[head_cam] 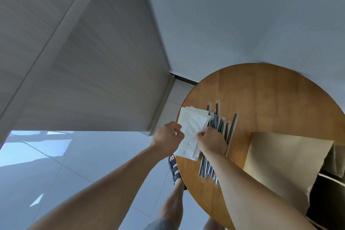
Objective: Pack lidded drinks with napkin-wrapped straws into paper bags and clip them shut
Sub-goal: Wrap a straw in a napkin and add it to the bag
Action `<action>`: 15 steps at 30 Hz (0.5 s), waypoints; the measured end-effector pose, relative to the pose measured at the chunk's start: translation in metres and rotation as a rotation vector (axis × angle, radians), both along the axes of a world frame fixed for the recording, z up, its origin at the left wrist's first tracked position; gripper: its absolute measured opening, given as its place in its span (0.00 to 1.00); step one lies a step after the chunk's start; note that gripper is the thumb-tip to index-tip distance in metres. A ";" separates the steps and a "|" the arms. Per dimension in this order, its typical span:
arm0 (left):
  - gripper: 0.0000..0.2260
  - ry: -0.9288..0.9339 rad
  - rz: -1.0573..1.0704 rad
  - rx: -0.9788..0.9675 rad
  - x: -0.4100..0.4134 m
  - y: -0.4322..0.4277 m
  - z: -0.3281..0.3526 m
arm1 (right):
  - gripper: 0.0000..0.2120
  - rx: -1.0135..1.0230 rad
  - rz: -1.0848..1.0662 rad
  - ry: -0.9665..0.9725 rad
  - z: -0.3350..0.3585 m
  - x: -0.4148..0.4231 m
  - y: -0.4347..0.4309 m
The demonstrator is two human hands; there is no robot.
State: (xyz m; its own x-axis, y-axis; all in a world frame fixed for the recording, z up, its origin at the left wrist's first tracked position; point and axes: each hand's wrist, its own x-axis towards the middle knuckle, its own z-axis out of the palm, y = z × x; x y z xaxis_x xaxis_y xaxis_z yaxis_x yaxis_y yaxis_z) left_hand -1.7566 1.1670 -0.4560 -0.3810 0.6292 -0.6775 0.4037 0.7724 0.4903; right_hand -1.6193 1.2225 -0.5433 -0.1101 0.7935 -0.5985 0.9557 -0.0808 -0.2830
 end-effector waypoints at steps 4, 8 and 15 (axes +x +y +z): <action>0.16 0.003 0.014 0.001 0.002 -0.001 0.000 | 0.13 0.014 -0.074 0.044 0.002 0.001 0.001; 0.16 -0.009 0.018 0.000 0.001 -0.001 0.001 | 0.12 0.018 -0.103 0.060 -0.001 -0.004 0.006; 0.16 0.015 -0.016 -0.012 0.001 0.000 0.000 | 0.11 0.122 -0.015 0.047 0.000 0.002 0.003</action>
